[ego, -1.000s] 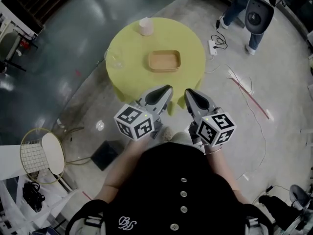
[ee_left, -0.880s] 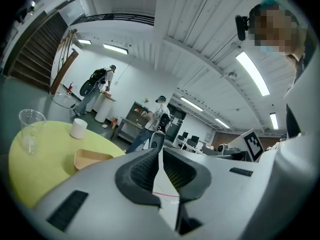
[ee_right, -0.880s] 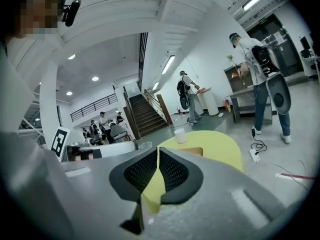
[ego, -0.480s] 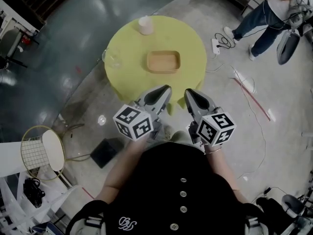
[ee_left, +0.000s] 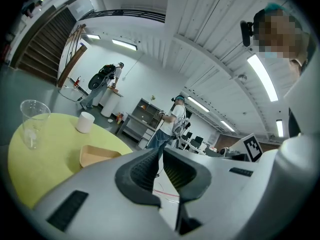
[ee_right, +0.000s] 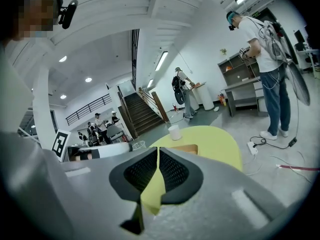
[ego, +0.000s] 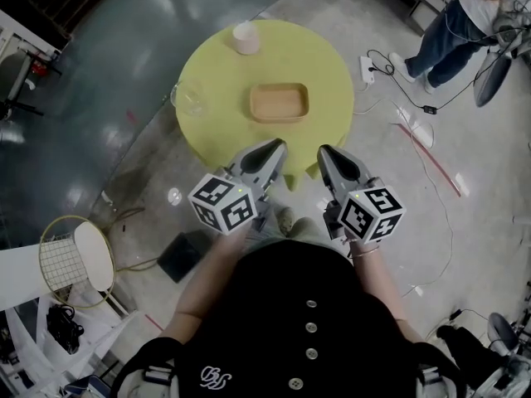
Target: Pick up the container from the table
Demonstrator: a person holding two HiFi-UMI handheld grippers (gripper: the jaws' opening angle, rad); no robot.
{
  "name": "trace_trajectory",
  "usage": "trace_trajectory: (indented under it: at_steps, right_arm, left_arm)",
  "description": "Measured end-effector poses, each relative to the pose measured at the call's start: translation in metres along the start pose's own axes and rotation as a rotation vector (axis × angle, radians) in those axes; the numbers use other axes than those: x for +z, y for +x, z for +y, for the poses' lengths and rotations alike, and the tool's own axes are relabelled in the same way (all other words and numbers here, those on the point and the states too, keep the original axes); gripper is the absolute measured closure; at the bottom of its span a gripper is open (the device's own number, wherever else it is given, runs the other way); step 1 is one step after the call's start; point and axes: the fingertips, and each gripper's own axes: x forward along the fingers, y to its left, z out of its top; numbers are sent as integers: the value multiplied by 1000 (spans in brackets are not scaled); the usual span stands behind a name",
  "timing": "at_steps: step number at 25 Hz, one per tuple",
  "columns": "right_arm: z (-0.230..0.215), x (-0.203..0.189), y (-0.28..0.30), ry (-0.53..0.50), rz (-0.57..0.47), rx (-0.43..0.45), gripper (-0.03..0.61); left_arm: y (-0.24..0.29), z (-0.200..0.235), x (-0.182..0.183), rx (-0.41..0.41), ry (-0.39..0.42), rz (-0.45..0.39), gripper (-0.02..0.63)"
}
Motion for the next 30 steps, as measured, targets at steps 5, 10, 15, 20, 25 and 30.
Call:
trace_trajectory:
  at_steps: [5, 10, 15, 20, 25, 30]
  right_arm:
    - [-8, 6, 18, 17, 13, -22, 572]
    - [-20, 13, 39, 37, 26, -49, 571]
    - [-35, 12, 62, 64, 54, -68, 537]
    - [-46, 9, 80, 95, 72, -94, 499]
    - [-61, 8, 95, 138, 62, -136, 482]
    - [-76, 1, 104, 171, 77, -167, 463]
  left_arm:
    - [3, 23, 9, 15, -2, 31, 578]
    - [10, 52, 16, 48, -1, 64, 578]
    - [18, 86, 20, 79, -22, 87, 578]
    - [22, 113, 19, 101, -50, 110, 578]
    - [30, 134, 13, 94, -72, 156, 577]
    - [37, 148, 8, 100, -99, 172, 577]
